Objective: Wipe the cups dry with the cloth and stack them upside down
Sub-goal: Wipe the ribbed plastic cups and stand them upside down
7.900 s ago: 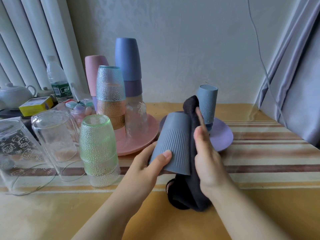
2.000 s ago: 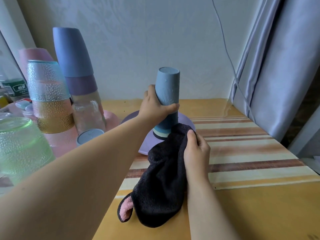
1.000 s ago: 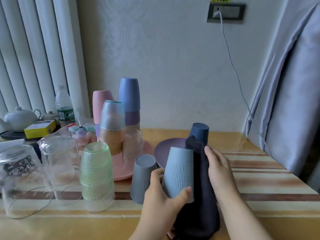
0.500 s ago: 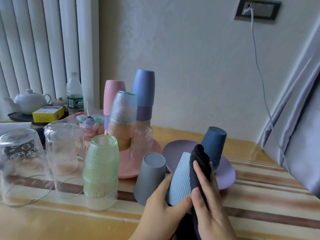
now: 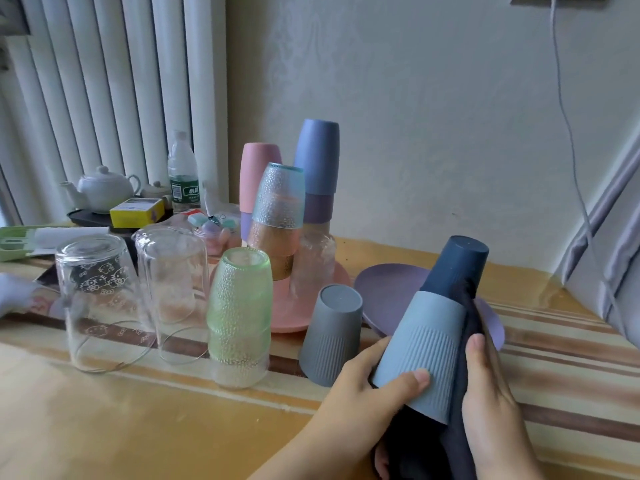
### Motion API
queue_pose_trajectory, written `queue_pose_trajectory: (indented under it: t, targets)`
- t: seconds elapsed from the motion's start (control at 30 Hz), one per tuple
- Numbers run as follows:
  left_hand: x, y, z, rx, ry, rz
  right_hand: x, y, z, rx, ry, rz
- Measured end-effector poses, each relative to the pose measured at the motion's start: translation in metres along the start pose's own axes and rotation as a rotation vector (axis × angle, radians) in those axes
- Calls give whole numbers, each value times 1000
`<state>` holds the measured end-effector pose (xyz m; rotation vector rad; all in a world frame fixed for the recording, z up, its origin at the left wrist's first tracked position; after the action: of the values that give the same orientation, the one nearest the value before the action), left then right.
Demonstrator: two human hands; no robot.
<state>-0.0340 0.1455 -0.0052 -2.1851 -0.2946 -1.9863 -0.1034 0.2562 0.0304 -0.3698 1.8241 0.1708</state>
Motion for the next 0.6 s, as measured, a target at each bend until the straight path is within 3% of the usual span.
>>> queue_pose_trajectory:
  t: [0.27, 0.43, 0.6]
  targets:
    - [-1, 3, -1, 65, -27, 158, 24, -2, 9, -2, -171, -151]
    - [8, 2, 2, 62, -48, 71, 23, -1, 8, -35, -151, -159]
    - [16, 2, 8, 271, -119, -78, 8, 2, 10, 4, -132, -113]
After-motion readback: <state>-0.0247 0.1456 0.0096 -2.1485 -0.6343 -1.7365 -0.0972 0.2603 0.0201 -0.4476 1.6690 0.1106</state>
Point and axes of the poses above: each hand's wrist, its own z-axis away from the middle knuckle, its own y-axis out of the back of the hand, x = y × z, the point moved 4 cm from there along -z, towards the middle knuckle, and after that the axes turned 7 degrees about -z, right-handed, at the moved point
